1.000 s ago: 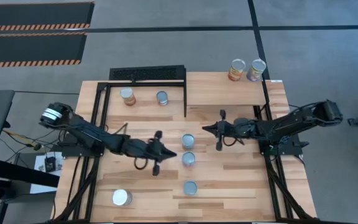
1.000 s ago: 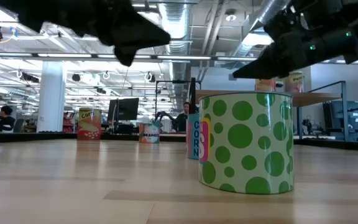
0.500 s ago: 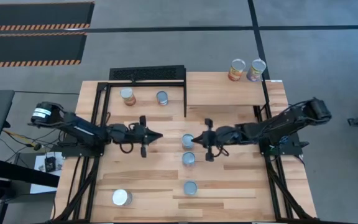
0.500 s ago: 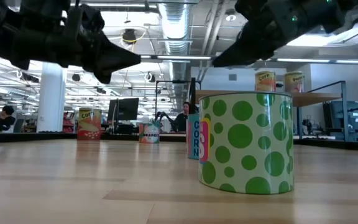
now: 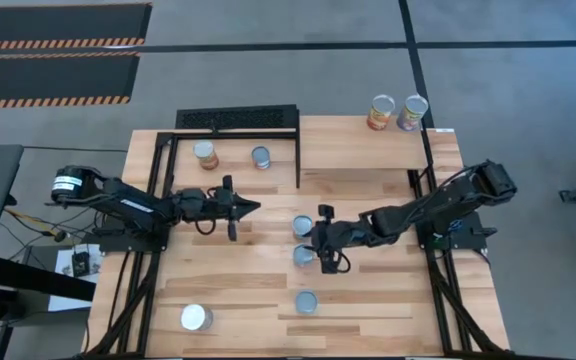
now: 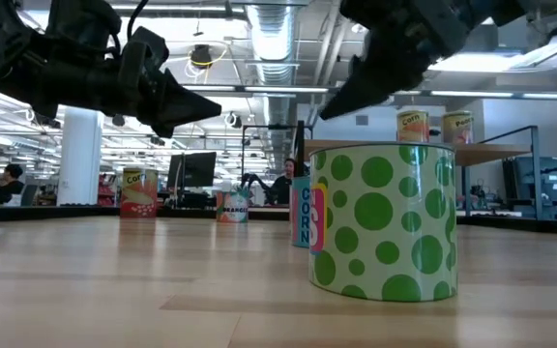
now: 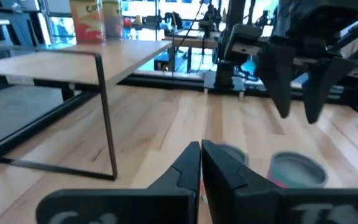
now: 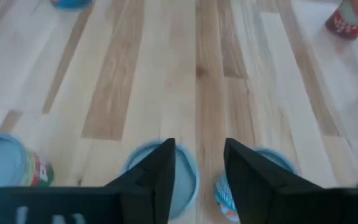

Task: Pick and place cans onto a shelf
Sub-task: Put the small canned corn on the shelf

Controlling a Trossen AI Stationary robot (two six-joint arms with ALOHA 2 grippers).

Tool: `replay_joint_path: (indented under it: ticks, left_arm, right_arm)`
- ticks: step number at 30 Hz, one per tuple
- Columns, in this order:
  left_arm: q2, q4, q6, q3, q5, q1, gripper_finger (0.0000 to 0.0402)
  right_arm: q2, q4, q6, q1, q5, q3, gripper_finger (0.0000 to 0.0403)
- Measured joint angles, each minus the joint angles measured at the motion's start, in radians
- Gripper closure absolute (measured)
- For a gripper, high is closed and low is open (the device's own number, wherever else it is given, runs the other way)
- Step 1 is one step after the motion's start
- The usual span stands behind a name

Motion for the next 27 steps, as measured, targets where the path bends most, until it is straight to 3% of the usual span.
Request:
replay_joint_path:
  ticks: [4,8,18,21,27]
  left_arm:
    - [0.000,-0.027,0.035,0.000,-0.007,0.000,0.0397]
    - [0.000,-0.020,0.056,0.000,-0.017,0.002,0.0397]
    - [0.000,-0.022,0.074,0.000,-0.030,0.003,0.0397]
    - [0.000,-0.011,0.075,0.000,-0.034,0.007,0.0397]
    - [0.000,-0.004,0.075,0.000,-0.036,0.024,0.0397]
  right_arm:
    - [0.009,-0.023,0.000,0.001,-0.033,0.015,0.0225]
    - [0.010,-0.036,-0.001,-0.004,-0.053,0.014,0.0242]
    - [0.010,-0.099,-0.002,0.022,-0.055,0.014,0.0392]
    - [0.010,-0.120,0.022,0.037,-0.053,0.026,0.0374]
    - [0.045,-0.160,0.054,0.079,-0.052,0.077,0.0295]
